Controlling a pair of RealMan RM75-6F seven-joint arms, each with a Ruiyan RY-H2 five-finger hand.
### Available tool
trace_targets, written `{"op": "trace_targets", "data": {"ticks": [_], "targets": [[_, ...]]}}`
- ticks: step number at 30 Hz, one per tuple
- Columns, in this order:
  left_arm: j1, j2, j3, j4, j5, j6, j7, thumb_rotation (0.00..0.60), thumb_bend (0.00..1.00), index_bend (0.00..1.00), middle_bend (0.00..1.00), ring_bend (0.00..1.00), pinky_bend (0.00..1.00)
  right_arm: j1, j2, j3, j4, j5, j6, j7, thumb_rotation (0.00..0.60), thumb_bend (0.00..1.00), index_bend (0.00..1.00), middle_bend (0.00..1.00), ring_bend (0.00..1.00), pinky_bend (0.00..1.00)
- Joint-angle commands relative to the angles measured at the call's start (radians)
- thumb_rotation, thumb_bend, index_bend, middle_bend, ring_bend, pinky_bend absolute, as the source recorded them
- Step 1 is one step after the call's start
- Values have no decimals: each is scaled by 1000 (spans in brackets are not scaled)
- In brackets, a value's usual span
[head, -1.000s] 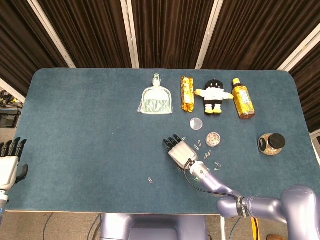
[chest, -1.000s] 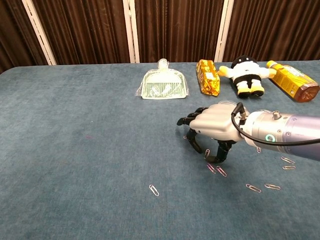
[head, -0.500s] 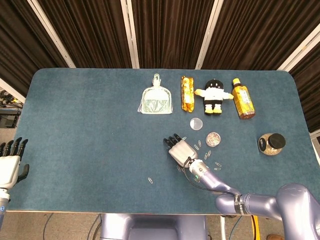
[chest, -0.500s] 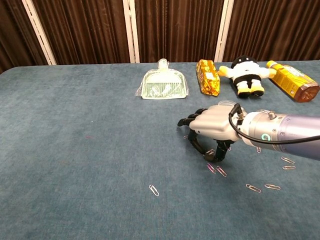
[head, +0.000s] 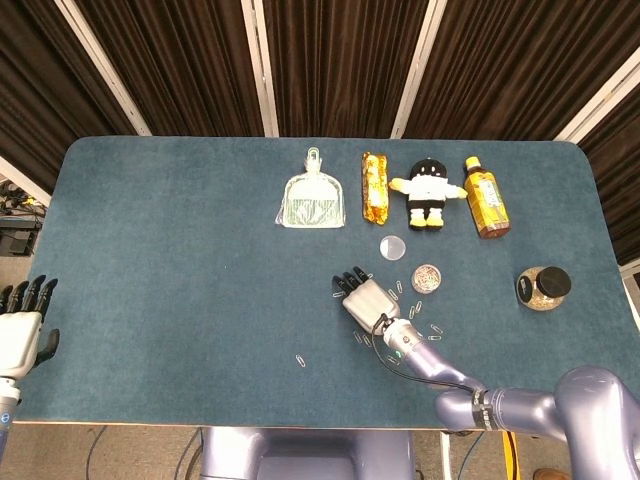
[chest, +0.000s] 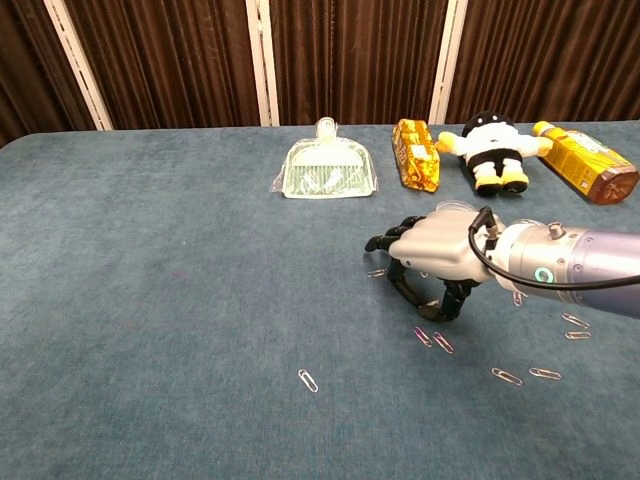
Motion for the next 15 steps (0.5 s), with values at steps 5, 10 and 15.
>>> {"op": "trace_targets", "data": {"ticks": [5, 10, 15], "targets": [[0, 1, 3, -4, 6, 3, 0, 600, 492, 0, 0, 0, 0, -3, 10, -5, -14, 8, 15, -9, 600, 417, 589, 0, 0, 0], [0, 2, 5, -6, 10, 4, -2, 600, 492, 0, 0, 0, 0, -4, 20, -8, -27, 18, 25, -17, 600, 452, 605, 0, 0, 0], [1, 3, 8, -11, 22, 10, -4, 600, 492, 0, 0, 0, 0, -11, 40, -13, -59, 31, 52, -35, 600, 459, 613, 0, 0, 0]]}}
